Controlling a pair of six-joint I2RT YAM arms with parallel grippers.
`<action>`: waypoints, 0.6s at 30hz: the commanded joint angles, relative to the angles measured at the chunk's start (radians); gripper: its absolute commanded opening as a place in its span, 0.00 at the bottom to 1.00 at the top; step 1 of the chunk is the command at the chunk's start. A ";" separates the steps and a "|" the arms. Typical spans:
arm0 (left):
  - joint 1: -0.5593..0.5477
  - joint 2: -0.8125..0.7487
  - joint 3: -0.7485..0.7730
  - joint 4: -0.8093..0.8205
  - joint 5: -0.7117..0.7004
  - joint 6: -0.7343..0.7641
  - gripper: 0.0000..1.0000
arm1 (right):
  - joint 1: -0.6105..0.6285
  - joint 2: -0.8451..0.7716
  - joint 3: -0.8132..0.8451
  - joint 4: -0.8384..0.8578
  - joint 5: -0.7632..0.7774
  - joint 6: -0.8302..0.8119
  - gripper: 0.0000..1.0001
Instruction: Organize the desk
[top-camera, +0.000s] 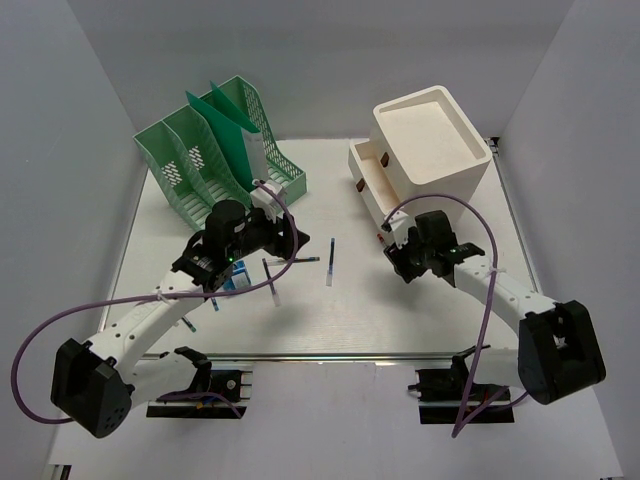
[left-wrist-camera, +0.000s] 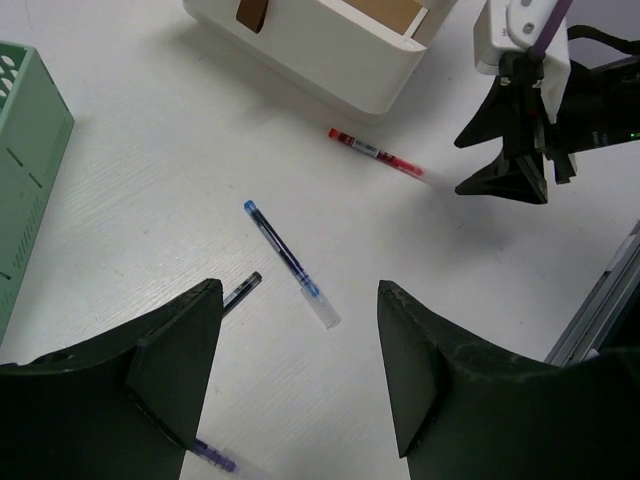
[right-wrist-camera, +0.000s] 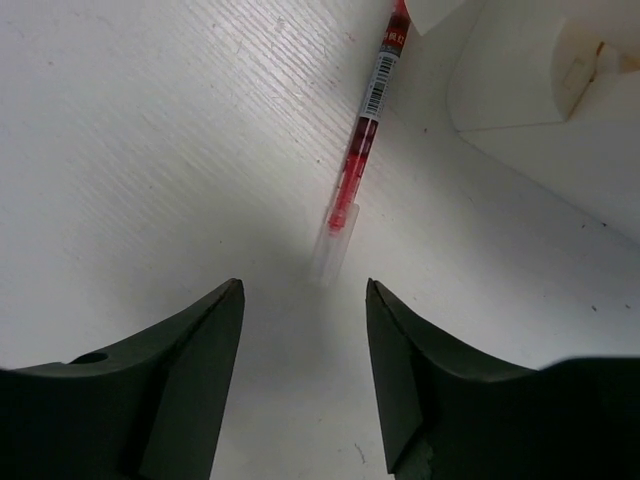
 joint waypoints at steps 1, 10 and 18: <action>-0.002 -0.037 0.017 -0.003 -0.014 0.024 0.73 | 0.004 0.021 -0.006 0.093 0.012 0.029 0.57; -0.002 -0.040 0.015 0.004 0.001 0.030 0.73 | 0.004 0.095 -0.030 0.145 0.029 0.009 0.46; -0.002 -0.048 0.011 0.009 0.012 0.031 0.73 | 0.004 0.150 -0.046 0.200 0.047 -0.027 0.45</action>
